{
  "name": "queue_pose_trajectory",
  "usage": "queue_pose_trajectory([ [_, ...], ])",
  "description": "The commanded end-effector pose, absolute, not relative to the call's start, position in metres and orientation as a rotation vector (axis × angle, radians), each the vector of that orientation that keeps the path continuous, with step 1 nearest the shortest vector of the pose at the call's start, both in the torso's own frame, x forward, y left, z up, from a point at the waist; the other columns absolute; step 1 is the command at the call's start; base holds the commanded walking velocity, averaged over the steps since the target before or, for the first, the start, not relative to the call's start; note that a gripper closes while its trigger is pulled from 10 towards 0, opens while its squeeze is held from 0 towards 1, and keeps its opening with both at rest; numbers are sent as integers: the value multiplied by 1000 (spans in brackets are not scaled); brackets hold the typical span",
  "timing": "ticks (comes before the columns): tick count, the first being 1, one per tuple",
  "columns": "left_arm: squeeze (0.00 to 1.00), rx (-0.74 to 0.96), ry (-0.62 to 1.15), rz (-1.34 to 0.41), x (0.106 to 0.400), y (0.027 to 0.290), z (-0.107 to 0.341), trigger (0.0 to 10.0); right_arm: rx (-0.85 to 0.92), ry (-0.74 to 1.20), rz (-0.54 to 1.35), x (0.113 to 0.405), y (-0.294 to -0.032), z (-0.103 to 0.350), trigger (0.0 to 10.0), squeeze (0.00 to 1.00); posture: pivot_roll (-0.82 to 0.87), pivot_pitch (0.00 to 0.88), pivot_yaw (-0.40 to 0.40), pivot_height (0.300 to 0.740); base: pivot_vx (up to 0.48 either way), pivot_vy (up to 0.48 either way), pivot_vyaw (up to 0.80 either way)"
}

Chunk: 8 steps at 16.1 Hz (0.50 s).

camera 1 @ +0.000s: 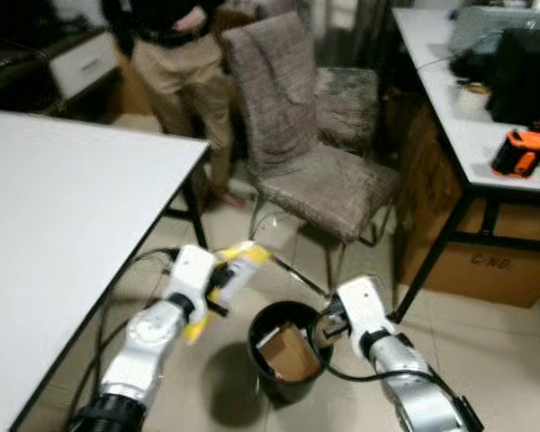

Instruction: Picking trash to rubbish bin

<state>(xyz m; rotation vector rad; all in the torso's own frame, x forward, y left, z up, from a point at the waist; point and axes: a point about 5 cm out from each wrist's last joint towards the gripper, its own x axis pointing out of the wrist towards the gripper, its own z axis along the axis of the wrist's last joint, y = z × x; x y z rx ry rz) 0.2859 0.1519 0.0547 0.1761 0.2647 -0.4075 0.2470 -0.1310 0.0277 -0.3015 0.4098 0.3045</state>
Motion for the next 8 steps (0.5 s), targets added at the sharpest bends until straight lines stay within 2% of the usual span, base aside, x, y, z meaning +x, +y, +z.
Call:
queue_pose_trajectory([
  [1,0,181,242,-440,288,143,60,10000,-310,401,278,250,-140,30,10000,0,-118,0,49,740,375,0,0],
  [6,0,189,235,-439,288,144,61,10000,-310,388,293,258,-136,30,10000,0,-126,0,52,740,360,0,0],
  [8,0,185,225,-442,286,145,63,10000,-302,381,315,269,-132,28,10000,0,-119,7,49,740,0,0,0],
])
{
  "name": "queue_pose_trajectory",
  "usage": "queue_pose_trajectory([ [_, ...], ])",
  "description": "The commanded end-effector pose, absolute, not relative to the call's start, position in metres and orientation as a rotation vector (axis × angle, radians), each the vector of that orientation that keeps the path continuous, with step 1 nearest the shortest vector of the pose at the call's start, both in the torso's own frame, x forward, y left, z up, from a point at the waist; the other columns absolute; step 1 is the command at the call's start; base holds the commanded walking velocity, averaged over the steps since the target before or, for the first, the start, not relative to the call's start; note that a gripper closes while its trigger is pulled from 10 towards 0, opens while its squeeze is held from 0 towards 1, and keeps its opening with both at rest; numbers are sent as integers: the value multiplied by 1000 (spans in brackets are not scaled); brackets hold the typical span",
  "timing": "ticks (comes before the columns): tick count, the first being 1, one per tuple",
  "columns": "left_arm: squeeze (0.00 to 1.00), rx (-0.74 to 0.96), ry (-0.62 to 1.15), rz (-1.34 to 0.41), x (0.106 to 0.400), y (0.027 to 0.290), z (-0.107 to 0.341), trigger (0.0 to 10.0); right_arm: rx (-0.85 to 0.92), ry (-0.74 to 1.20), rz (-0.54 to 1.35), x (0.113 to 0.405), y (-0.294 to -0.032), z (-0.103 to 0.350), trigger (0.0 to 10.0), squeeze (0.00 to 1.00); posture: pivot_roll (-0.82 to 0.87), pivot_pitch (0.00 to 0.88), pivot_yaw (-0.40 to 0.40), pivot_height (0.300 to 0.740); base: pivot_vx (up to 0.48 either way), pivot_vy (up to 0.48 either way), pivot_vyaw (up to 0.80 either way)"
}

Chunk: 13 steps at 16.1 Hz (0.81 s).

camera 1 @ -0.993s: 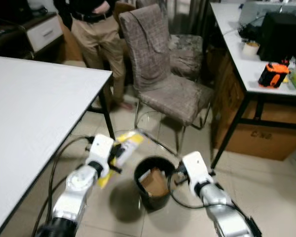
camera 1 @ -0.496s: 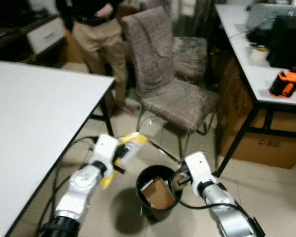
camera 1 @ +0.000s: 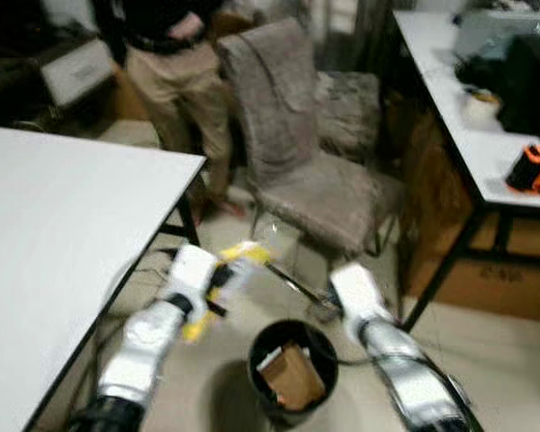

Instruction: Picking trash to rubbish bin

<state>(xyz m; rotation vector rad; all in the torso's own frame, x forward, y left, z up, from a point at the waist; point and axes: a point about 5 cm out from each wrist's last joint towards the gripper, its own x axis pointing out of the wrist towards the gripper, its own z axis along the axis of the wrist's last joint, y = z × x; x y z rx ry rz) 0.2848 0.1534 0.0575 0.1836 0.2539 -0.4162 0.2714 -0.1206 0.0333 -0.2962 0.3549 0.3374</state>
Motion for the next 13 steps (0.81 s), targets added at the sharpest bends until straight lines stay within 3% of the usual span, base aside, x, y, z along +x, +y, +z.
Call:
queue_pose_trajectory([
  [1,0,193,217,-448,284,147,66,10000,-304,386,321,273,-132,26,10000,0,-107,20,47,740,0,0,0],
  [8,0,251,243,-451,260,171,72,10000,-309,417,355,295,-123,17,10000,0,-59,72,32,740,0,0,0],
  [13,0,246,251,-447,253,170,75,10000,-320,405,363,307,-119,22,10000,20,-55,94,21,740,0,0,0],
])
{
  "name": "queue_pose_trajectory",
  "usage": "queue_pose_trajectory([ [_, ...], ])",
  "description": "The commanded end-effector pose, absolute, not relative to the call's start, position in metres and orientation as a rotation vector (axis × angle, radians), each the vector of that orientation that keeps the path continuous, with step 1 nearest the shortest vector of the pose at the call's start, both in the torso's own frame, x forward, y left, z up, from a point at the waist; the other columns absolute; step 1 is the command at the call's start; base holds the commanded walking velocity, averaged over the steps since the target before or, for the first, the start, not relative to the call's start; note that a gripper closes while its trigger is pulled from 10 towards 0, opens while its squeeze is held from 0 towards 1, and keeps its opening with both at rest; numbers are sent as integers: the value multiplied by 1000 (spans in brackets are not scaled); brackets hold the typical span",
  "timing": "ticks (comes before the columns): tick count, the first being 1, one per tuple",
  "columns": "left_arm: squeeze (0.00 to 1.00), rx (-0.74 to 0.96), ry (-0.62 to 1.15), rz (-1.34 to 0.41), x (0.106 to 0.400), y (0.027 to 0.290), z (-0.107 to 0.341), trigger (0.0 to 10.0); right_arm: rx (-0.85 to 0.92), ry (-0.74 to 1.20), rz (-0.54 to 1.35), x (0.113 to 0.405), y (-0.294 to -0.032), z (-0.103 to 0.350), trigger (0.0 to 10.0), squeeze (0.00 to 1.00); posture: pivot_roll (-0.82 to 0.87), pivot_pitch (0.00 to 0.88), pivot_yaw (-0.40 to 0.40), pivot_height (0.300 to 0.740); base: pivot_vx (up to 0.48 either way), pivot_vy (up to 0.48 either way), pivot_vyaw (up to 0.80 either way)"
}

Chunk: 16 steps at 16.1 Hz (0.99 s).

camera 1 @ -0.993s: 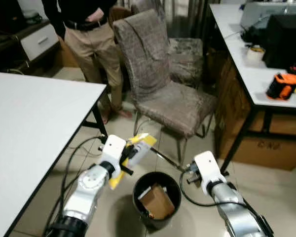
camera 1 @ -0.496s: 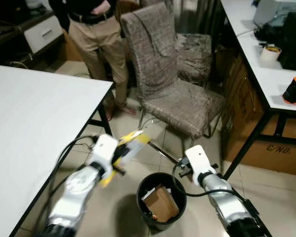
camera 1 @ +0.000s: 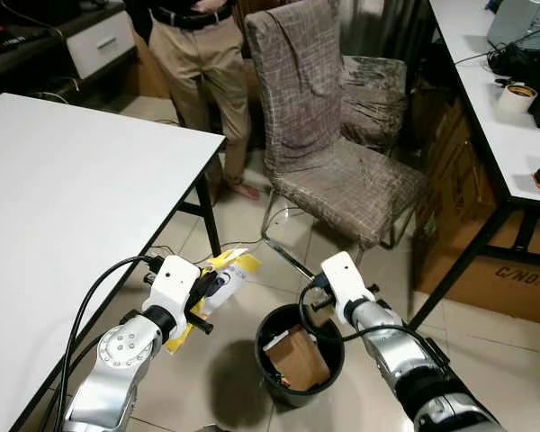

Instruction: Picking trash to rubbish bin

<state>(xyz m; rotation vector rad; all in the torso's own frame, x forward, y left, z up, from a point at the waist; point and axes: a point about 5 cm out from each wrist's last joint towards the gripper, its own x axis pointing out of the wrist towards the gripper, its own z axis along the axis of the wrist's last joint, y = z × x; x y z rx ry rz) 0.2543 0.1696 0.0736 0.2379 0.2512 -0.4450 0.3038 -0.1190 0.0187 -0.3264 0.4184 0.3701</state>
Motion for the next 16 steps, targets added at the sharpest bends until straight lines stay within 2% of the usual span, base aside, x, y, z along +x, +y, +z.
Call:
queue_pose_trajectory([
  [1,0,245,250,-449,252,170,76,10000,-290,396,364,308,-118,23,10000,922,-51,98,17,740,0,0,0],
  [2,0,244,252,-448,251,170,77,10000,-271,382,370,309,-116,24,10000,1000,-48,100,16,740,0,0,0],
  [9,0,176,285,-405,257,166,70,10000,-332,347,389,311,-118,29,10000,1000,-83,93,24,740,0,0,0],
  [10,0,170,298,-435,264,158,64,10000,-350,326,421,306,-121,33,10000,839,-99,96,25,740,0,0,0],
  [11,0,166,306,-442,267,154,61,10000,-356,315,436,303,-124,35,10000,137,-109,93,27,740,0,0,0],
  [12,0,129,333,-421,280,143,51,10000,-361,301,463,288,-135,40,10000,0,-128,85,33,740,0,0,0],
  [14,0,88,383,-446,295,116,37,10000,-363,273,480,262,-150,54,10000,0,-170,91,42,740,0,0,0],
  [15,0,89,385,-463,296,111,36,10000,-364,268,480,257,-152,57,10000,0,-174,91,43,740,0,0,0],
  [16,0,76,388,-511,302,91,36,10000,-316,259,485,233,-154,69,10000,0,-191,99,52,740,0,0,0],
])
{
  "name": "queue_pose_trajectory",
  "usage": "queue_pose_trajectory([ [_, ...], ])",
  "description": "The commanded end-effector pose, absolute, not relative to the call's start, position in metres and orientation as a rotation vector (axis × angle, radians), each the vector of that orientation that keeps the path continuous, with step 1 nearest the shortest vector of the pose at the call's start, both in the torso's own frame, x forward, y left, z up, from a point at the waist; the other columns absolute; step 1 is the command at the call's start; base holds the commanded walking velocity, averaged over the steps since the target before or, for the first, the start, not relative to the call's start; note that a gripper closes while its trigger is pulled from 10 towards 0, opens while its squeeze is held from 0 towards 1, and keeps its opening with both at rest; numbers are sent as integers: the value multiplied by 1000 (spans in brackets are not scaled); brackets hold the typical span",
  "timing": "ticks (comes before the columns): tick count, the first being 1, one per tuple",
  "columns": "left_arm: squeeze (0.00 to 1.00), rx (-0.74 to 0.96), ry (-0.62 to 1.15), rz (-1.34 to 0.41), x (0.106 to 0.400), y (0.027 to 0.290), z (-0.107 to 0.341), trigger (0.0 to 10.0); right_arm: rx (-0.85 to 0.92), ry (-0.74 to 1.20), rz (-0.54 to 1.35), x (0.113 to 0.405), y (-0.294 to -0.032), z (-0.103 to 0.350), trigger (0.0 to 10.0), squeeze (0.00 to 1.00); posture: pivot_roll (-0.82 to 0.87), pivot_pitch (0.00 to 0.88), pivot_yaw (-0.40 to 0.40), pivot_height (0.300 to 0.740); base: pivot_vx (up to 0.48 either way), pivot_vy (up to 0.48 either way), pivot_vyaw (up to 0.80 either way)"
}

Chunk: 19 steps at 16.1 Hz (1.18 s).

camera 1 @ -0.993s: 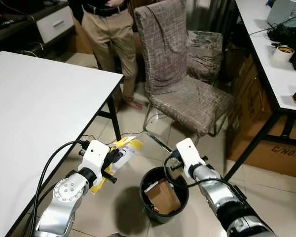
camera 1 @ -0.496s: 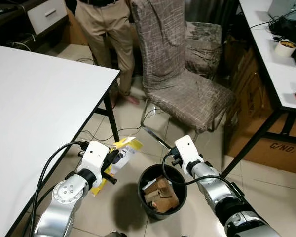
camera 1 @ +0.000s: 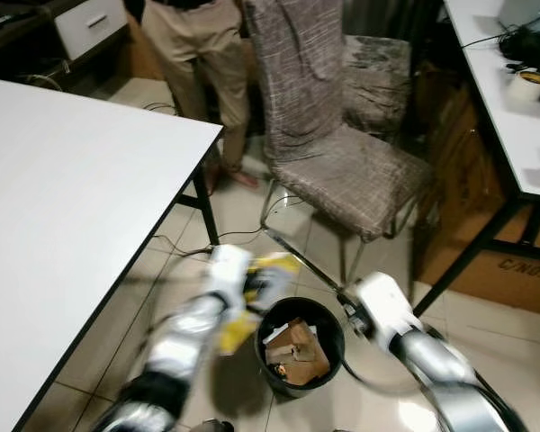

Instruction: Picking trash to rubbish bin

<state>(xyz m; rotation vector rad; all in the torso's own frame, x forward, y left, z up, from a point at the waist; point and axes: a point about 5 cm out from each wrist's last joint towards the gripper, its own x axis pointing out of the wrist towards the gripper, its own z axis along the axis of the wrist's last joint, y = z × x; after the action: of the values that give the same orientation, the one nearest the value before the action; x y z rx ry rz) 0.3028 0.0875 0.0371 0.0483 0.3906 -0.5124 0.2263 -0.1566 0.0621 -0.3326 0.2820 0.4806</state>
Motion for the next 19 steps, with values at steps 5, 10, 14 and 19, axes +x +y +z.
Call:
queue_pose_trajectory([
  [5,0,46,352,-599,313,55,42,10000,-258,324,610,175,-153,90,10000,0,-225,119,63,740,0,0,0],
  [10,0,-2,251,-613,328,48,62,10000,-306,379,666,167,-153,98,10000,0,-224,124,55,740,0,0,0],
  [14,86,-79,204,-670,331,31,74,10000,-311,393,664,168,-151,99,10000,0,-230,123,59,740,0,0,0],
  [19,1000,-144,182,-728,329,19,79,10000,-332,401,663,171,-149,98,10000,0,-229,120,63,740,0,0,0],
])
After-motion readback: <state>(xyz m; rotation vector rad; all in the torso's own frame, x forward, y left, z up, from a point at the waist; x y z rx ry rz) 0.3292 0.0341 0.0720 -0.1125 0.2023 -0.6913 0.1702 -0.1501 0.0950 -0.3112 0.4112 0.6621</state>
